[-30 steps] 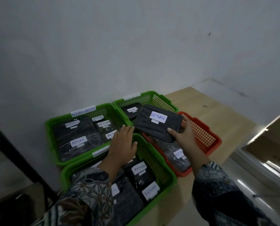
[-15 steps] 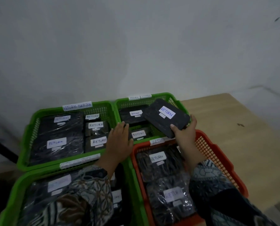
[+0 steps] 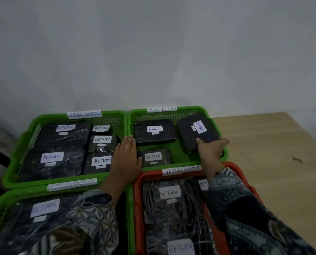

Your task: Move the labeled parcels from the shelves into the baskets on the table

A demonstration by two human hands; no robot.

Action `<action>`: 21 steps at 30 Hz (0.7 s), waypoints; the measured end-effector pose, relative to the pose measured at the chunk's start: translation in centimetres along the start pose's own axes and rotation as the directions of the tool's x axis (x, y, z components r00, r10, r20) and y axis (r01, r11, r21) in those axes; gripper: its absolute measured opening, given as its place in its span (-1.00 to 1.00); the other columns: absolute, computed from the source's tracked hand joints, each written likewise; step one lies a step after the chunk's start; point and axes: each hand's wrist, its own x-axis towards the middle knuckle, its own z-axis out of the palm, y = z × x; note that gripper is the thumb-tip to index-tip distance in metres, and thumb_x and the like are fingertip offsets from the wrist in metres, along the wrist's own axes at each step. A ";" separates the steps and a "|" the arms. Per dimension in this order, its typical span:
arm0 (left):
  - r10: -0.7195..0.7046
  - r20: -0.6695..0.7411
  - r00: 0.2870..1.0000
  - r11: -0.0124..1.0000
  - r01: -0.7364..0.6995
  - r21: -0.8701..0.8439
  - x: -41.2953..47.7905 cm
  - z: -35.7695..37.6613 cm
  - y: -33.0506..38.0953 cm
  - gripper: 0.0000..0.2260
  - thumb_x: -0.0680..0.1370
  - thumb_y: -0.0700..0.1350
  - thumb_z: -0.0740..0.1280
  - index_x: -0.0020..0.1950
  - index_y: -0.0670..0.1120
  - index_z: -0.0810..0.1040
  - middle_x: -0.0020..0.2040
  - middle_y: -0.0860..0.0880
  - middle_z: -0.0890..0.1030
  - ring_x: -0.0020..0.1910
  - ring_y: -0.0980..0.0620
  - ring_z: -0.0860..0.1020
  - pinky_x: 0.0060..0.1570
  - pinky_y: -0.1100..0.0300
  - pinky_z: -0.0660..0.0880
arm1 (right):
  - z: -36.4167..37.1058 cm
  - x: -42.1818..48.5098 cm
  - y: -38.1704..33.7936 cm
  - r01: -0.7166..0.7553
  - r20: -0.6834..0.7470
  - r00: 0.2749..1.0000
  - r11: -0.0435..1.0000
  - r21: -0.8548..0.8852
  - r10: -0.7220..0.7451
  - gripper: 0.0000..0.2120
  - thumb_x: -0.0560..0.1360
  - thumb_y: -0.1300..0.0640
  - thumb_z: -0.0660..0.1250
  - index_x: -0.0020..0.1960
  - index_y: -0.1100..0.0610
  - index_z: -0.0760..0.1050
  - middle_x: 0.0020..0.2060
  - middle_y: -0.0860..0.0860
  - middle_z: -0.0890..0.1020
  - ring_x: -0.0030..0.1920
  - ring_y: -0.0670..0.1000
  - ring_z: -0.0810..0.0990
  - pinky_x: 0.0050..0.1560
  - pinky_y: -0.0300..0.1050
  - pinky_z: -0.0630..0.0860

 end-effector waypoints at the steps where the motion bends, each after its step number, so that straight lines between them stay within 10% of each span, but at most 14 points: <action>1: -0.004 -0.008 1.000 1.000 0.004 0.008 0.0 0.1 0.0 -0.41 0.55 0.03 0.06 0.50 -0.26 0.08 0.52 -0.22 0.09 0.50 -0.14 0.03 0.44 -0.04 -0.01 | 0.4 0.2 -0.1 -0.013 0.011 1.000 1.000 -0.013 0.013 -0.34 0.38 0.22 0.48 0.28 0.20 0.11 0.22 0.29 0.46 0.15 0.24 0.53 0.16 0.02 0.52; 21: -0.020 -0.057 0.998 1.000 0.020 0.003 -0.1 1.0 0.0 -0.39 0.47 -0.02 0.13 0.47 -0.27 0.18 0.48 -0.22 0.22 0.47 -0.15 0.15 0.43 -0.05 0.11 | 3.1 3.3 -0.2 -0.254 0.154 0.948 0.953 -0.166 0.280 -0.11 0.26 0.26 0.57 0.37 0.25 0.06 0.29 0.25 0.42 0.27 0.25 0.43 0.22 0.22 0.47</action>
